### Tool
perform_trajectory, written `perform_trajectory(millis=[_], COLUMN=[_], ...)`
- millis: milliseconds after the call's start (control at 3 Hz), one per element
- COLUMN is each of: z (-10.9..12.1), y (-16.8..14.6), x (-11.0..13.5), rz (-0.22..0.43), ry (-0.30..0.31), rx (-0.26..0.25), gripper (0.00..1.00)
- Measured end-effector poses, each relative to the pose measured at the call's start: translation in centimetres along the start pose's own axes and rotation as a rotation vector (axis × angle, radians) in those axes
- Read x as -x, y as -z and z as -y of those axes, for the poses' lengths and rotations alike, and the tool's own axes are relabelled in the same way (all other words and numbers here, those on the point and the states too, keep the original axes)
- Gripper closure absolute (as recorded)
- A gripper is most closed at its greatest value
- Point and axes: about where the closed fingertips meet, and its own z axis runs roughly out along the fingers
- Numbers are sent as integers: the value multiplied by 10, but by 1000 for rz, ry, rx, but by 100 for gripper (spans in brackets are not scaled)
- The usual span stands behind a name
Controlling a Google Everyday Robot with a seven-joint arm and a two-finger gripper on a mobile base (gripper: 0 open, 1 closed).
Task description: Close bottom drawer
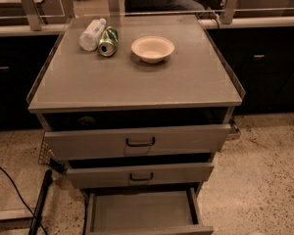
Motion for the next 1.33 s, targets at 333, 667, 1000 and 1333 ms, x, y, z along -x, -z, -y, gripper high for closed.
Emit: perform_trajectory(millis=[333,667,1000,1333], z=[15,32,42,53], y=[-12,-28,-38,-52], x=[5,9,7,2], rz=[23,21,9,-3], ry=[65,99,98,85], rx=[-41,-66,-69,-65], gripper=[100,100,100,100])
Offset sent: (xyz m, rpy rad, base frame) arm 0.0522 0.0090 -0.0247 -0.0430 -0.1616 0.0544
